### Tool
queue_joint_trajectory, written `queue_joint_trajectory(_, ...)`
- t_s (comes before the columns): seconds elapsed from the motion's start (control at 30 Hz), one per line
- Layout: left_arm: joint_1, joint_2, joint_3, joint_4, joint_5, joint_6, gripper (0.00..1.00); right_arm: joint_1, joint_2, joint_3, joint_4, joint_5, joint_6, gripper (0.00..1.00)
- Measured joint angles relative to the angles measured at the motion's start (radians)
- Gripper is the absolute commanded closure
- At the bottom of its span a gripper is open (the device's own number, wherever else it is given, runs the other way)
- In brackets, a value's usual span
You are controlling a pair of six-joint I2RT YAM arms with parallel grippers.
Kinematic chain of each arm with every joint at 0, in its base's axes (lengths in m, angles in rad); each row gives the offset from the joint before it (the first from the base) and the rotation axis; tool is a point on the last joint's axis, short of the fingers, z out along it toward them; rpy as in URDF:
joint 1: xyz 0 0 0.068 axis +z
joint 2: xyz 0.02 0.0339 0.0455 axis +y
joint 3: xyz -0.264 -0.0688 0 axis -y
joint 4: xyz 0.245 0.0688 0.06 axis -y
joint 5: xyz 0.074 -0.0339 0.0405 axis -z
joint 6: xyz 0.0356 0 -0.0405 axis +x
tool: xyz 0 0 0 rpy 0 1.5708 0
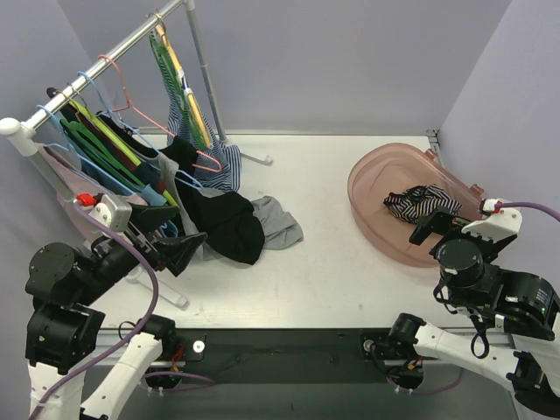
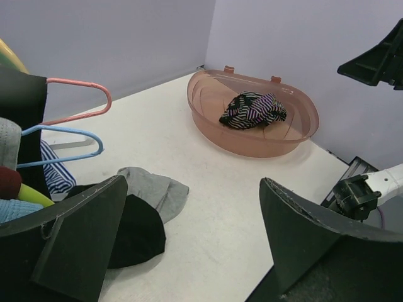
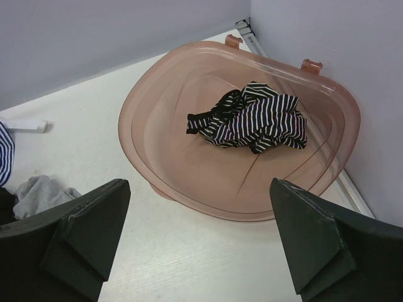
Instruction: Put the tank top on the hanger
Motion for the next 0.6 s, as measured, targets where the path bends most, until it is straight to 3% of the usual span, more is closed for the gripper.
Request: queue_joint_trajectory(0.6,-0.044,0.055,0.018,0.010,0.058,0.019,0.03,-0.043,-0.016,-0.103,0.074,-0.189,-0.262,0.03)
